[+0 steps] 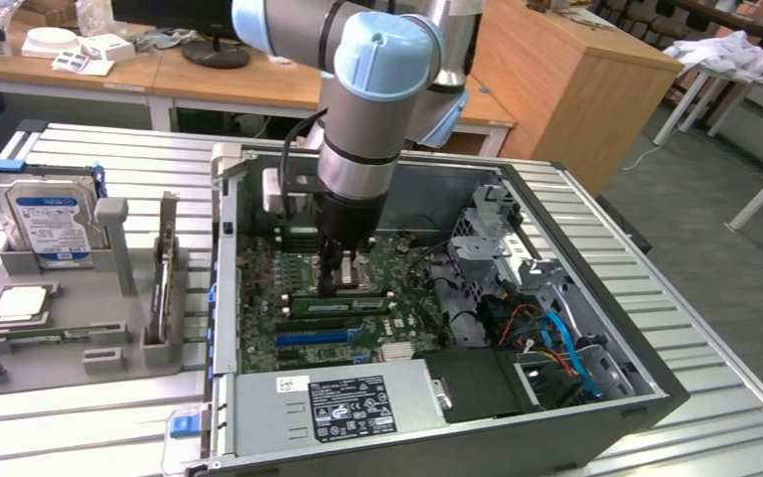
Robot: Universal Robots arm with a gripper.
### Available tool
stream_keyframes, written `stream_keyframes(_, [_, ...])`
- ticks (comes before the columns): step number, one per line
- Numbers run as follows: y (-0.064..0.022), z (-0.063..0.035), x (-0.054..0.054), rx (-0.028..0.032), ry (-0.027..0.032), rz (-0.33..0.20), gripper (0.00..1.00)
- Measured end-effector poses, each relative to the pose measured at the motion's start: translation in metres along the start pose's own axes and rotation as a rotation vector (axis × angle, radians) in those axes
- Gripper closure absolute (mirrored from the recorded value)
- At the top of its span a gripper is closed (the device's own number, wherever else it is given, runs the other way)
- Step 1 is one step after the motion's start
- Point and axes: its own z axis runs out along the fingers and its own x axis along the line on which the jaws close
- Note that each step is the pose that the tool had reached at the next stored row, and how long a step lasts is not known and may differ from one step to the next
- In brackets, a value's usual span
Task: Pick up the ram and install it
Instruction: 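Press down the ram until it locks into place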
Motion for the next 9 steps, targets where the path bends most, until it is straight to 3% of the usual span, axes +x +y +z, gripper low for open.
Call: stream_keyframes(9, [0.0, 0.0037, 0.0001, -0.0001, -0.0002, 0.0, 0.89])
